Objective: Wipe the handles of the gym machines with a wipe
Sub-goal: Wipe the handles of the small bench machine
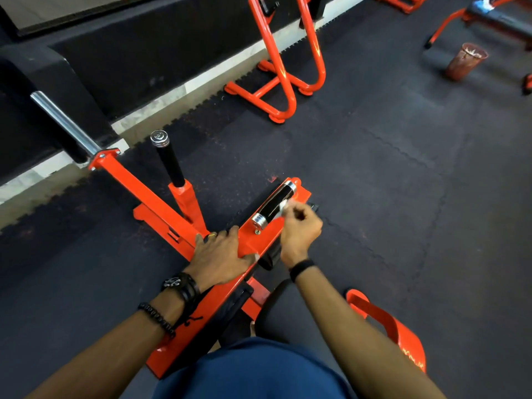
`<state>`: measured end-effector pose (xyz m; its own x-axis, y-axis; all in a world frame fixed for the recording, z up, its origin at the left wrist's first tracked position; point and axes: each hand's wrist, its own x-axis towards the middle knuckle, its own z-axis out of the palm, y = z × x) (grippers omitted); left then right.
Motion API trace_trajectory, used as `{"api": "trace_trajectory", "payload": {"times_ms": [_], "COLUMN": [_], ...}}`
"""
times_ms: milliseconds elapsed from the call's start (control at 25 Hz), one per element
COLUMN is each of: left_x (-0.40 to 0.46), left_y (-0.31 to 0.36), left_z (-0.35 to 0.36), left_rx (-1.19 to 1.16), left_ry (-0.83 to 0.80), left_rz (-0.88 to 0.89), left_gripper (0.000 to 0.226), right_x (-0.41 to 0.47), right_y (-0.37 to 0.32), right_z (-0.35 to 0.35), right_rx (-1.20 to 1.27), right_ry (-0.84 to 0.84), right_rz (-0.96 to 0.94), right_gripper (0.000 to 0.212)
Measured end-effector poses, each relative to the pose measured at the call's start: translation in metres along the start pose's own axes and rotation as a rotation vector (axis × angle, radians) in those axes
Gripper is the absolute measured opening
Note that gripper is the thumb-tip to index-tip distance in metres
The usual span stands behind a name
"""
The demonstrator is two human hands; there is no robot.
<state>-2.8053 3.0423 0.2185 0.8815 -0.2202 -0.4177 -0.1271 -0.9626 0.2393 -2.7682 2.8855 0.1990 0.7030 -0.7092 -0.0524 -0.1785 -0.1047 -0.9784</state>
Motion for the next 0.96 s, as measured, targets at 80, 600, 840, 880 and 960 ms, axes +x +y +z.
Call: {"api": "trace_trajectory", "payload": {"times_ms": [80,600,840,880,960], "left_x": [-0.001,-0.007,-0.005,-0.005,-0.004], "left_y": [-0.001,-0.001,-0.002,-0.003,-0.003], "left_z": [0.001,-0.001,0.001,0.002,0.003], "left_rx": [-0.011,-0.03,-0.043,-0.045,-0.041], "left_ry": [-0.008,0.014,0.015,0.013,0.025], "left_rz": [0.002,-0.021,-0.021,-0.02,-0.023], "left_gripper": [0.087,0.079,0.084,0.085,0.085], "right_x": [0.024,0.004,0.05,0.052,0.026], "right_y": [-0.004,0.001,0.015,0.011,0.012], "right_z": [0.006,0.01,0.018,0.018,0.015], "right_rx": [0.05,0.573,0.523,0.534,0.578], "right_ry": [0.041,-0.481,-0.378,-0.37,-0.462], "right_rz": [0.086,0.625,0.675,0.684,0.728], "right_gripper": [0.018,0.032,0.022,0.022,0.024]}}
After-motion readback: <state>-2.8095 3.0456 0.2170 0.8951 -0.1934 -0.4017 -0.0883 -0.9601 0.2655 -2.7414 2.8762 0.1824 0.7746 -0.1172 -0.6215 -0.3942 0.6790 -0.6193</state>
